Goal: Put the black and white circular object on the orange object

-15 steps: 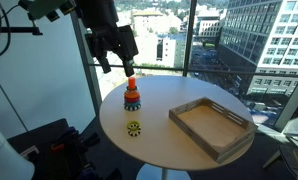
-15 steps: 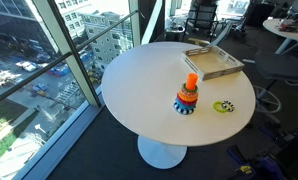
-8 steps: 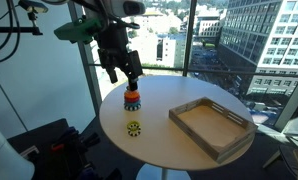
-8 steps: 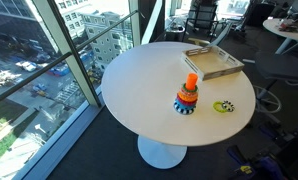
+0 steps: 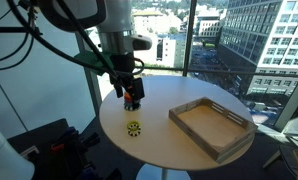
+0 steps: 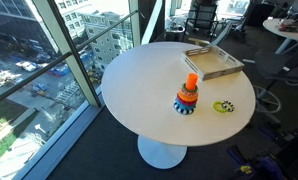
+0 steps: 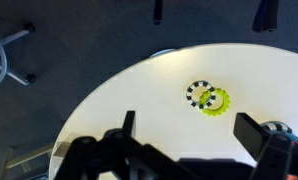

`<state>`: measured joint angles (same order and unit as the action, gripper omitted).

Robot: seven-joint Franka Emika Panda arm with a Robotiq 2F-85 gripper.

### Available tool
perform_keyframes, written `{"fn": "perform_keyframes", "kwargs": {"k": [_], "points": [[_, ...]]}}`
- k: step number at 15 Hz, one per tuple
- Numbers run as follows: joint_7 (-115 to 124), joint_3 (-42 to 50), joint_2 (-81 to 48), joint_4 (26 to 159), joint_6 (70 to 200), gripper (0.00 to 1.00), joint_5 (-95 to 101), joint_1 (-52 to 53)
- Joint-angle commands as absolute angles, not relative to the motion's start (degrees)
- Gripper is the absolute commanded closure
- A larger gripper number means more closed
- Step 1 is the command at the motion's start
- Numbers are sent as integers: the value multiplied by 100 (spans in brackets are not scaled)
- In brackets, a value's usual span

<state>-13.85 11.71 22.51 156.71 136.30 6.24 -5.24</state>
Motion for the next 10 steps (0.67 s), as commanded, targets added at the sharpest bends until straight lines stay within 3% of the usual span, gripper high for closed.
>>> {"fn": "perform_keyframes", "kwargs": {"k": [1, 10], "points": [[-979, 910, 1592, 15479, 13959, 0, 511, -507], [-689, 579, 852, 15347, 14243, 0, 315, -403]]}}
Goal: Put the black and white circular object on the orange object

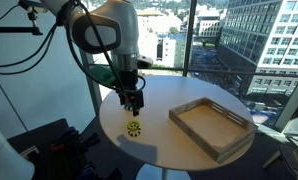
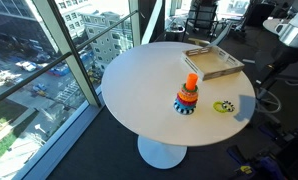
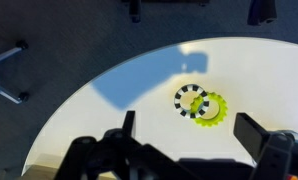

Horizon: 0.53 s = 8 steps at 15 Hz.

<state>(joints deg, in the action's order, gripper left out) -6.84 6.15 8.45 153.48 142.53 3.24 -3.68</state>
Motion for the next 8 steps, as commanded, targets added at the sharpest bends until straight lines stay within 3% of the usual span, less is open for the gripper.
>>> {"fn": "perform_keyframes", "kwargs": {"k": [1, 8], "points": [[-687, 567, 792, 15300, 14243, 0, 308, -399], [-771, 602, 320, 15148, 14352, 0, 21, -379]]}}
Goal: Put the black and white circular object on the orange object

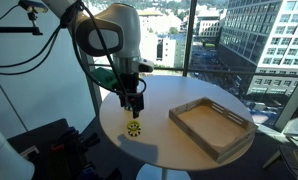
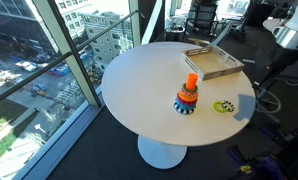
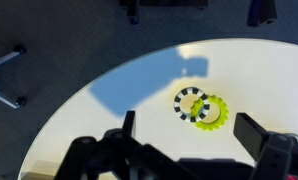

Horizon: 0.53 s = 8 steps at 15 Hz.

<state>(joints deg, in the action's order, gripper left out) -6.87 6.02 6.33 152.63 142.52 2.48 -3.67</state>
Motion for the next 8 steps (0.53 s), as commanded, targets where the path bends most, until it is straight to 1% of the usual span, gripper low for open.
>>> {"fn": "perform_keyframes", "kwargs": {"k": [1, 8], "points": [[-793, 597, 205, 15137, 14408, 0, -80, -371], [-1088, 385, -656, 14906, 15000, 0, -866, -357]]}}
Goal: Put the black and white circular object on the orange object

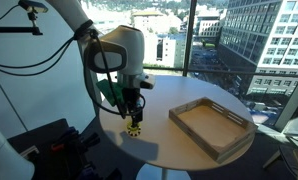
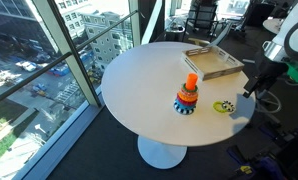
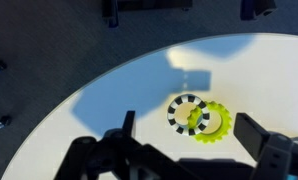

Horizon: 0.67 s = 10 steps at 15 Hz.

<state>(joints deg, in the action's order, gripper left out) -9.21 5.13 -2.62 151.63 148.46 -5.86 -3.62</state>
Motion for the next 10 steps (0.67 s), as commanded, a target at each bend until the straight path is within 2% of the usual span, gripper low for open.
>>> {"fn": "perform_keyframes", "kwargs": {"k": [1, 10], "points": [[-1070, 331, -791, 14839, 15063, 0, -902, -361], [-932, 40, -1836, 14172, 15294, 0, -952, -487]]}}
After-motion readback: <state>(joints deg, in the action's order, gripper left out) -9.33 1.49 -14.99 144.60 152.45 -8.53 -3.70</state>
